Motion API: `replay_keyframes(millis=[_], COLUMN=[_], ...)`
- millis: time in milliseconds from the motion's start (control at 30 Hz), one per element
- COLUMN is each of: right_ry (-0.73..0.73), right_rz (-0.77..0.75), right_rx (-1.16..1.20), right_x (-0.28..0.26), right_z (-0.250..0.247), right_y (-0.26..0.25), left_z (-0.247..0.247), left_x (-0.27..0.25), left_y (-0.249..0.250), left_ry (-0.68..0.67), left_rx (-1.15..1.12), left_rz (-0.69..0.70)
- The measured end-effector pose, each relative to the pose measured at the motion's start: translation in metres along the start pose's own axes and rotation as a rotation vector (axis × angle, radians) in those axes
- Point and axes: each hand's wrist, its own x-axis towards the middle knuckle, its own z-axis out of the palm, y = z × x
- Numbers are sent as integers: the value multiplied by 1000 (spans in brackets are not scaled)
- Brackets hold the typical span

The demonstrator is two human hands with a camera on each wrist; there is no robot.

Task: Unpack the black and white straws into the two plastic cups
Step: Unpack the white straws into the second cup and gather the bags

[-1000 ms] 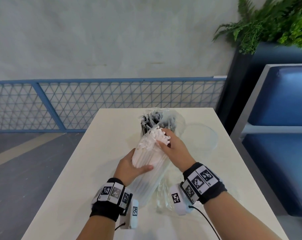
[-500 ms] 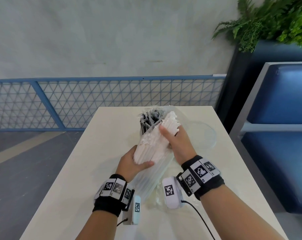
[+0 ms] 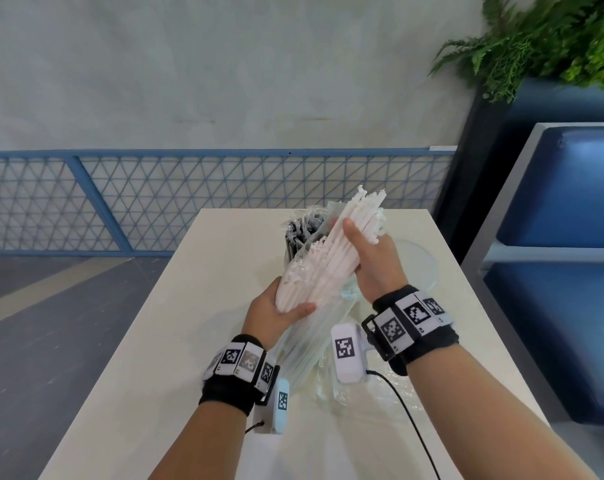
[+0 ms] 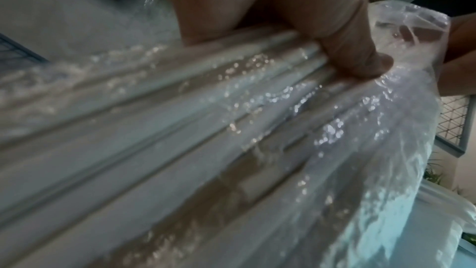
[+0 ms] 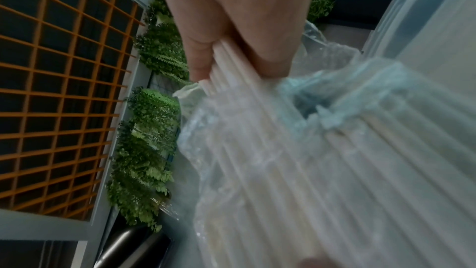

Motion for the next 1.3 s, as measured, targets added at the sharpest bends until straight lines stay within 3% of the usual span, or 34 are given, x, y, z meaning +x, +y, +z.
replay_keyframes(millis=[233, 400, 633, 833, 1000, 1067, 1300], right_ry=[57, 101, 49, 187, 41, 80, 316], right_rz=[174, 60, 178, 121, 216, 257, 193], right_rx=[74, 142, 120, 221, 77, 83, 242], right_x=[-16, -1, -3, 9, -5, -9, 7], right_z=[12, 10, 13, 6, 13, 16, 13], right_y=[28, 8, 12, -5, 14, 20, -3], left_z=[2, 0, 0, -1, 4, 5, 2], left_x=[-1, 0, 0, -1, -1, -1, -2], left_y=[-2, -4, -4, -3, -2, -2, -2], left_ry=[-14, 11, 18, 34, 27, 32, 76], left_rx=[-26, -19, -23, 2, 5, 4, -15], left_rz=[15, -4, 5, 12, 8, 7, -11])
